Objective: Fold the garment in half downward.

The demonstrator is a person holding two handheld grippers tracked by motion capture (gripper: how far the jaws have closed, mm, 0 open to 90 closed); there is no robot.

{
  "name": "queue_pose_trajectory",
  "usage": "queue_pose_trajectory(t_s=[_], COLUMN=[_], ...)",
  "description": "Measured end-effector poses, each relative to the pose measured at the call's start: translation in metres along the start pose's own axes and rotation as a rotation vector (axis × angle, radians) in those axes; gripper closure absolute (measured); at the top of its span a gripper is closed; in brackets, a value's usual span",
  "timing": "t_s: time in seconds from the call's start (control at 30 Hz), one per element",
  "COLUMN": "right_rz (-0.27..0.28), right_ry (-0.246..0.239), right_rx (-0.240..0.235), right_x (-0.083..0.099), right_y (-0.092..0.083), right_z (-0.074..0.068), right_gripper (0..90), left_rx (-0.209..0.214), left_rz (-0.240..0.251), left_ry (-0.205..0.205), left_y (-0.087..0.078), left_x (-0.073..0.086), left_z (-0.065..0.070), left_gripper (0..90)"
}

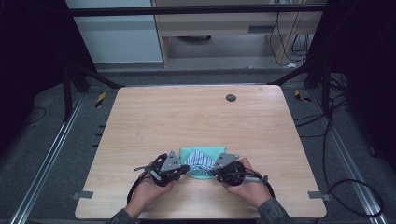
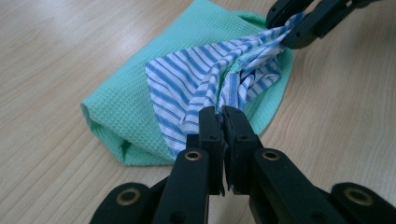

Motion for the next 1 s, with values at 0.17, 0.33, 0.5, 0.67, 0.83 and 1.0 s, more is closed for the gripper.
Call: queue_pose_trajectory(t_s=[0.17,0.33,0.5,0.67,0.83,1.0], right_rz=[-0.004,-0.013,-0.024,-0.028,-0.033,-0.030], right_ry=[-0.010,-0.043,-0.066,-0.071,-0.079,-0.065], right_rx=[-0.027,-0.036,-0.043,-0.041,-0.037,-0.037], right_x=[0.006,0.009,0.013,0.014,0.015,0.019], right_y=[0.000,0.001,0.001,0.001,-0.001,-0.006], right_z=[-0.004,-0.010,-0.012,-0.013,-0.014,-0.015], right_gripper=[86.1,86.5,86.6,86.6,86.6,86.5], left_rx=[0.010,0.027,0.041,0.049,0.051,0.064], left_rz=[-0.027,-0.029,-0.042,-0.037,-0.044,-0.038], left_ry=[-0.004,-0.017,-0.012,-0.021,-0.018,-0.015], left_y=[0.002,0.003,0.004,0.005,0.005,0.004], left_x=[0.007,0.013,0.016,0.017,0.017,0.016], left_z=[0.002,0.004,0.010,0.012,0.016,0.021], left_gripper=[87.5,87.5,87.5,87.5,87.4,87.4])
Point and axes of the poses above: each handheld gripper's, and its own axes: y roughly forward along the jaws, x roughly out of its underside, z roughly to its right, the point moved 5 cm from there along y, roughly forward along the jaws, and after that the axes turned 15 degrees about x, right-handed, at the moved point
